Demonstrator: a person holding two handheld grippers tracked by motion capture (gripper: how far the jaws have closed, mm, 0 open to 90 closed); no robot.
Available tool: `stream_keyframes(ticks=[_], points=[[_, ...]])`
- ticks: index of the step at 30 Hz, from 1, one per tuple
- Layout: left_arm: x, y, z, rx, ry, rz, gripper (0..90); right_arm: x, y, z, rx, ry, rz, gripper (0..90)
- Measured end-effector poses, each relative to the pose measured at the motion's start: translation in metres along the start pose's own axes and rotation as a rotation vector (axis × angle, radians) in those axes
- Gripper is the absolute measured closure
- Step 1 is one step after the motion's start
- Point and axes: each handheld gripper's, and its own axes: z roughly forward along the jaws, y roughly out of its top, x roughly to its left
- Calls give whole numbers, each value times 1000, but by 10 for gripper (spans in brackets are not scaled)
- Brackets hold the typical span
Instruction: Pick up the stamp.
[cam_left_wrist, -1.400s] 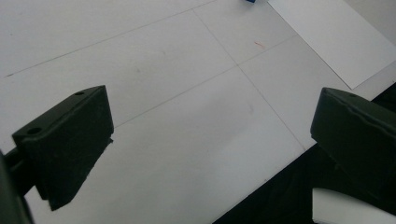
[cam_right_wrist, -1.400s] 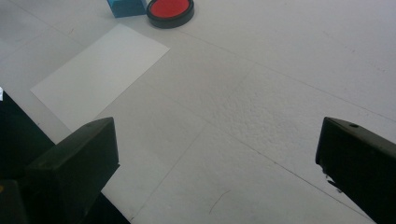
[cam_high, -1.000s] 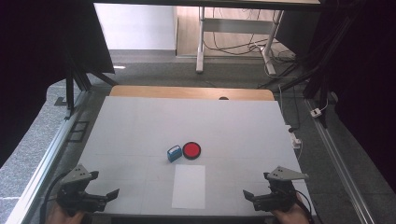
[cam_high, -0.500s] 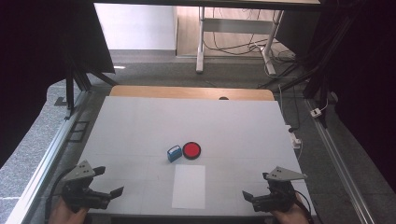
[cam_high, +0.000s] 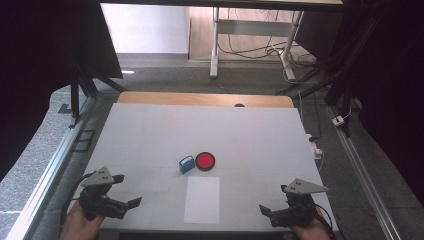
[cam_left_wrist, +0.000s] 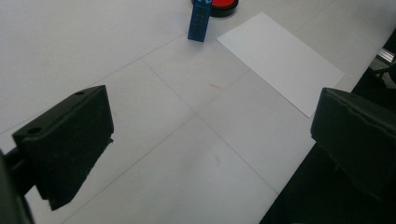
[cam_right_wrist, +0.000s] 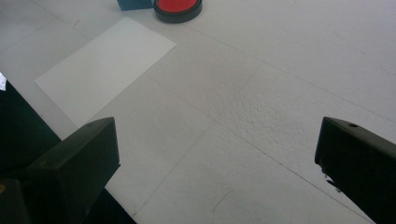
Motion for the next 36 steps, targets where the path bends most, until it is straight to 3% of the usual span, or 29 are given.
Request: stream_keyframes(ticks=[19,36], points=[[4,27,27,10,-16,20,0,-1,0,0,-3,0,8,0],[3,59,69,57,5,88,0,-1,0,0,0,2,7,0]])
